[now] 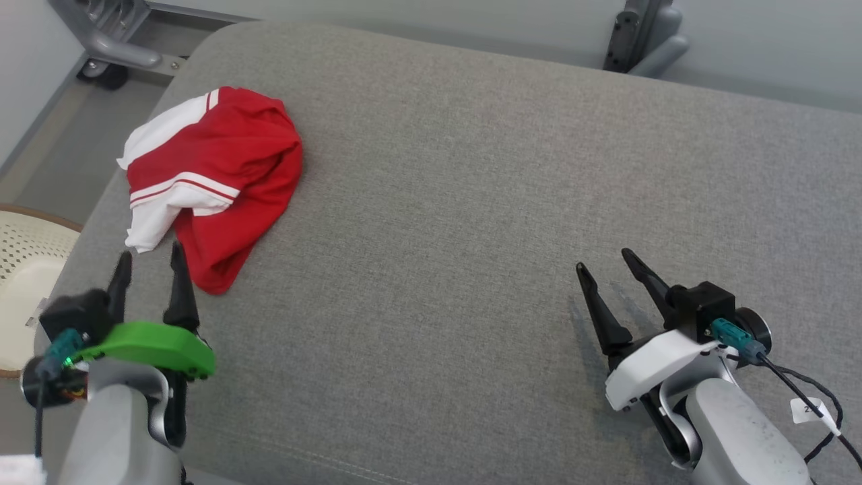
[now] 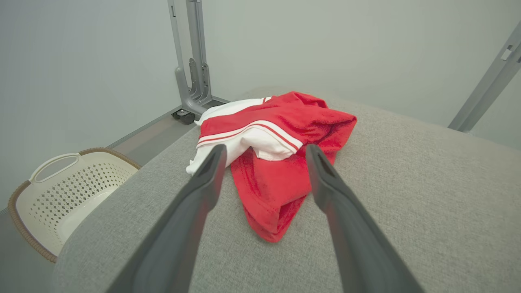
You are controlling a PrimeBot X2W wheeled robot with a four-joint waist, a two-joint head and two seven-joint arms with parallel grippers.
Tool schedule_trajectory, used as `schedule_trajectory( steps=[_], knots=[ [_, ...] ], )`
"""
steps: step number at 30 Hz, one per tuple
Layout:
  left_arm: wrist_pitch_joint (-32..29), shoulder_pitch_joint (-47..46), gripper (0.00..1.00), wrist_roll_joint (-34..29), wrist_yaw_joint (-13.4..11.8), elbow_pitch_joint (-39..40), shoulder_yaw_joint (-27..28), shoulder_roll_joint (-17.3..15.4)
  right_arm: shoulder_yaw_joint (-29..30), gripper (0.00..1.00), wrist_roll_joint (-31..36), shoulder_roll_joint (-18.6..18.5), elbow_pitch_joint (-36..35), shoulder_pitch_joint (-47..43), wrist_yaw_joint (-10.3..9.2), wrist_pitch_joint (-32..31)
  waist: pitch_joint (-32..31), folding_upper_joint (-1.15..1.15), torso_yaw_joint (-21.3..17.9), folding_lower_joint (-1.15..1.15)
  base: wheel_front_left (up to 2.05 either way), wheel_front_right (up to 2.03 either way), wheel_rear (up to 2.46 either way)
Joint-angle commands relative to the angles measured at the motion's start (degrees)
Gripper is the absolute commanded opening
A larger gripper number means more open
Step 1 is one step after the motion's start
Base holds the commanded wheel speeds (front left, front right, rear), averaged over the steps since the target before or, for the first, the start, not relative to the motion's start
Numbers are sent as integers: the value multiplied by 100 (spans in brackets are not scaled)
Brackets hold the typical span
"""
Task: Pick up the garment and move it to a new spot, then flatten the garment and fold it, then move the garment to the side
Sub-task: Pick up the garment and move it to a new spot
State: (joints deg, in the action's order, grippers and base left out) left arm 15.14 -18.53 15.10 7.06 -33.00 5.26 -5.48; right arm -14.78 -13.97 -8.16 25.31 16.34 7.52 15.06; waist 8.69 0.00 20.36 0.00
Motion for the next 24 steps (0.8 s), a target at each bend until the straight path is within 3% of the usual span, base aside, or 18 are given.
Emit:
schedule_trajectory(
  steps=[1, 7, 13, 20, 21, 22, 23, 24],
  knots=[
    [-1, -456, 100, 59, 37, -195, -30, -169, -17, 100, 2, -143, -85, 103, -6, 15, 562, 0, -366, 0, 0, 0, 0],
    [-43, -1764, 100, 315, 44, -1389, -443, -771, -101, 100, -49, -503, -409, 351, -6, 15, 1182, 0, -707, 0, 0, 0, 0],
    [-186, -2260, 100, 541, 32, -2181, -447, -1006, -121, 100, 12, -678, -776, 481, -7, 15, 1489, 0, -1033, 0, 0, 0, 0],
    [-134, -2644, 100, 591, -426, -2920, -307, -1134, -53, 100, 36, -781, -1125, 513, -7, 15, 1732, 0, -1311, 0, 0, 0, 0],
    [-104, -2675, 92, 566, -484, -2979, -312, -1135, -18, 100, 39, -781, -1143, 495, -7, 15, 1740, 0, -1328, 0, 0, 0, 0],
    [-91, -2694, 10, 544, -527, -3030, -320, -1138, -4, 100, 43, -777, -1145, 475, -7, 15, 1741, 0, -1343, 0, 0, 0, 0],
    [-63, -2718, 0, 513, -579, -3062, -328, -1158, 14, 100, 43, -767, -1140, 460, -7, 15, 1736, 0, -1354, 0, 0, 0, 0],
    [-34, -2732, 0, 505, -633, -3079, -322, -1167, 21, 100, 36, -756, -1133, 452, -6, 15, 1726, 0, -1364, 0, 0, 0, 0]
  ],
)
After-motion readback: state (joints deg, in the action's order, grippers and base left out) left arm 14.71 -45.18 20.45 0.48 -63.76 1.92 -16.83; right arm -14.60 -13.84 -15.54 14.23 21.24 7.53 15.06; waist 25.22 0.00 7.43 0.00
